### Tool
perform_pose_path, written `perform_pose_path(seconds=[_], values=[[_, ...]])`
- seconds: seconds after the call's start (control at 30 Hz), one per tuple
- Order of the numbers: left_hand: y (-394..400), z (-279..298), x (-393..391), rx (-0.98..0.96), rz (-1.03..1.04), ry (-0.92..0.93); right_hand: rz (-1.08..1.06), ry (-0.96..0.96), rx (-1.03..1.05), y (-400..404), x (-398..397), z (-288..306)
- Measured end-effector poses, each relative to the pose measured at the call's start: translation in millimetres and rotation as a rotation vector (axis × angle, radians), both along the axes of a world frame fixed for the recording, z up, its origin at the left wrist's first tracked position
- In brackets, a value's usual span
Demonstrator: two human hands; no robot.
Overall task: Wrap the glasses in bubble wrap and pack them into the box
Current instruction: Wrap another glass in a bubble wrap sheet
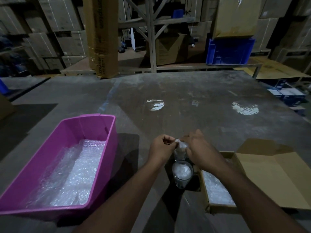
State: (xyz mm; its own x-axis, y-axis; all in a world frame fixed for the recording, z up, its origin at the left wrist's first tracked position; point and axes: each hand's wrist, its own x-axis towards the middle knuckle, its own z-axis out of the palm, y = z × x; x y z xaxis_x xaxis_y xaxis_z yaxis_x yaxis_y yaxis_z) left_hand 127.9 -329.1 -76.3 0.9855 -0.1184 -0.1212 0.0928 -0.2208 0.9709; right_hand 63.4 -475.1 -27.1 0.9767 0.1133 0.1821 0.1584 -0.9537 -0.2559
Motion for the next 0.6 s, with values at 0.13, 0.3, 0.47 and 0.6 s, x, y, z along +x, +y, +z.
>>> perform_pose_path(seconds=[0.13,0.3,0.47,0.6], values=[[-2.6,1.4,2.8,-0.035,0.013,0.04,0.137,-0.046,-0.042,0.7,-10.4,-4.9],[-3.5,4.0,4.8,-0.069,-0.017,0.065,0.119,-0.022,-0.107,-2.2,-15.7,-0.5],[-2.2,6.2,-0.4,-0.091,-0.046,0.081,0.079,-0.042,-0.311,-4.0,-17.9,-0.4],[-1.3,6.1,-2.3,-0.092,-0.066,0.035,0.031,-0.057,-0.292,-3.1,-22.4,-2.0]])
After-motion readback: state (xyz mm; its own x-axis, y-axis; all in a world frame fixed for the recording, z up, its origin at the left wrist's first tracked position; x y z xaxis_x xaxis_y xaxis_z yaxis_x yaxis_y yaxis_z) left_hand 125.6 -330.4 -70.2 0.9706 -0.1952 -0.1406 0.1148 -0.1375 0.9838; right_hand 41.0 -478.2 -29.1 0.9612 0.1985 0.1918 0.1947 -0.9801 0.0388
